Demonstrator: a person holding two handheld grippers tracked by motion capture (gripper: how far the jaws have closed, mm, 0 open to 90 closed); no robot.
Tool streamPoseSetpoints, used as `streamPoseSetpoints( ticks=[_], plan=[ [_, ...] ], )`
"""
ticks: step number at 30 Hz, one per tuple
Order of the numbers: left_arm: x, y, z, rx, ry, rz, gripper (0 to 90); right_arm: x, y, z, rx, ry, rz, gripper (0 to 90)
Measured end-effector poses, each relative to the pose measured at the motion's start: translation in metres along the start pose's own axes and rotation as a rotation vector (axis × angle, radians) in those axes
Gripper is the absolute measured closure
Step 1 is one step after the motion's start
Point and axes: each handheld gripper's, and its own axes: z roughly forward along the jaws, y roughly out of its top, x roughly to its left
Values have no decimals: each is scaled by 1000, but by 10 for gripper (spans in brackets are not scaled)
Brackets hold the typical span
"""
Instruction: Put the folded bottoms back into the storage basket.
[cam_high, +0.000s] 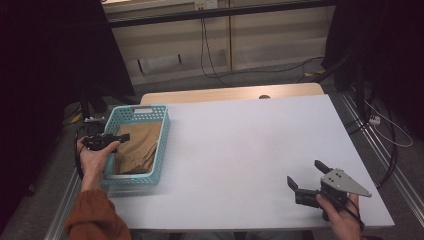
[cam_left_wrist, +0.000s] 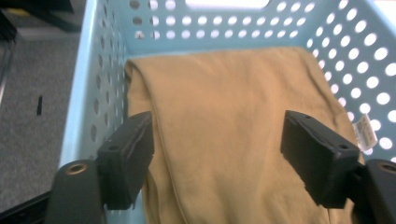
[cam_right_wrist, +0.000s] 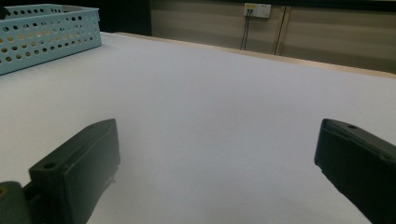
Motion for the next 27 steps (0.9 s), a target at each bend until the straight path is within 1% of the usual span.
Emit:
streamPoseSetpoints(
  ticks=[2,3,4,5,8,10,11,12,13,15,17,18,19,20,21,22,24,27],
  plan=[
    [-1,0,-4,-28,1,-1,195,0,0,0,-1,0,1,0],
    [-1,0,-6,-50,0,-1,185,0,0,0,-1,0,2,0],
    [0,-1,-7,-62,-4,-2,176,0,0,0,0,-1,1,0],
    [0,-2,-9,-70,1,-7,167,0,0,0,-1,0,1,0],
    [0,-4,-12,-90,8,8,135,0,0,1,1,0,3,0],
    [1,-6,-16,-117,0,2,96,0,0,2,2,2,2,0],
    [1,-7,-19,-134,2,1,89,0,0,2,2,3,1,0],
    [1,-8,-20,-159,3,-6,72,0,0,2,2,3,0,0],
    [3,-9,-22,-172,-1,-14,65,0,0,2,2,3,1,0],
    [4,-10,-25,-198,-24,-23,48,0,0,3,-1,6,5,0],
    [3,-10,-28,-200,-40,-11,42,-1,1,4,0,6,8,0],
    [2,-10,-31,-201,-41,3,45,-1,1,4,1,7,7,0],
    [1,-10,-33,-211,-47,9,48,-1,1,5,2,9,7,0],
    [1,-10,-35,-216,-46,12,45,-1,1,5,2,11,7,0],
    [1,-10,-37,-211,-42,22,44,-1,1,5,1,14,7,0],
    [0,-11,-39,-213,-41,25,48,-1,1,5,1,14,6,0],
    [1,-13,-41,-208,-53,26,58,-1,1,5,1,14,6,0],
    [0,-17,-46,-203,-33,28,71,-1,1,5,0,16,6,0]
  ],
)
